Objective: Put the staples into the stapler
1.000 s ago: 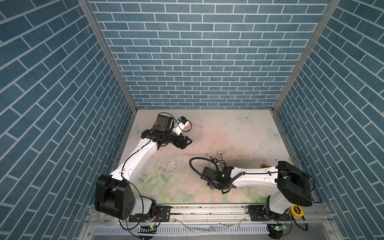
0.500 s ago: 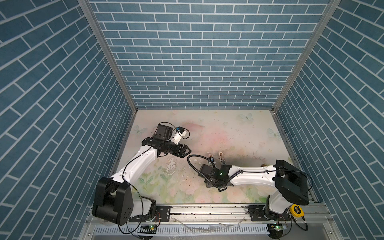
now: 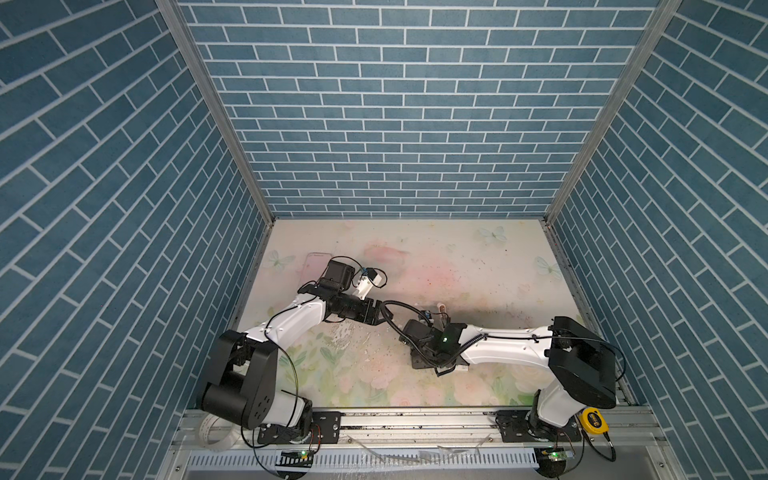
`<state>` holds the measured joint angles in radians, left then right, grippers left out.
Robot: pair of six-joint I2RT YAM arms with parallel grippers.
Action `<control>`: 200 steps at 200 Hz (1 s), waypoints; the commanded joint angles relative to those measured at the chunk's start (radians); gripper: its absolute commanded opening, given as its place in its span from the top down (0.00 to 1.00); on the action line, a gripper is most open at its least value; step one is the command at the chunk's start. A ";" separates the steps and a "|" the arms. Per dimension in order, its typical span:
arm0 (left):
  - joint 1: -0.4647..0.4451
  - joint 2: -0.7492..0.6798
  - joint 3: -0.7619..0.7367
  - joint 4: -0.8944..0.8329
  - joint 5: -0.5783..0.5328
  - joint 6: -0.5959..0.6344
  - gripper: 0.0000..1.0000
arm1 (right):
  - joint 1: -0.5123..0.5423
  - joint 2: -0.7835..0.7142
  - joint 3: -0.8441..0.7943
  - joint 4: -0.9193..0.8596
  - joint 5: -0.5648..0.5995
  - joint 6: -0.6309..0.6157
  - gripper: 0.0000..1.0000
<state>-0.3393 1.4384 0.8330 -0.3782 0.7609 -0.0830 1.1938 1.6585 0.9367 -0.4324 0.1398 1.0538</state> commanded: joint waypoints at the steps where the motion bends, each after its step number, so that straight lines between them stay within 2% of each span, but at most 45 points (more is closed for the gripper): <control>1: -0.018 0.017 -0.020 0.038 -0.012 -0.023 0.20 | -0.011 -0.019 -0.028 0.016 -0.018 0.057 1.00; 63: -0.128 0.087 -0.027 0.058 -0.059 -0.017 0.22 | -0.022 0.001 0.003 -0.017 -0.024 0.043 1.00; 90: -0.136 0.103 -0.025 0.048 -0.081 -0.020 0.22 | -0.021 -0.012 0.000 -0.017 -0.019 0.043 1.00; 200: -0.218 0.175 -0.047 0.080 -0.038 -0.021 0.21 | -0.023 -0.031 0.002 -0.032 0.003 0.036 1.00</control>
<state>-0.5354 1.6070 0.7933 -0.3115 0.7044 -0.1047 1.1748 1.6535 0.9192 -0.4347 0.1200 1.0698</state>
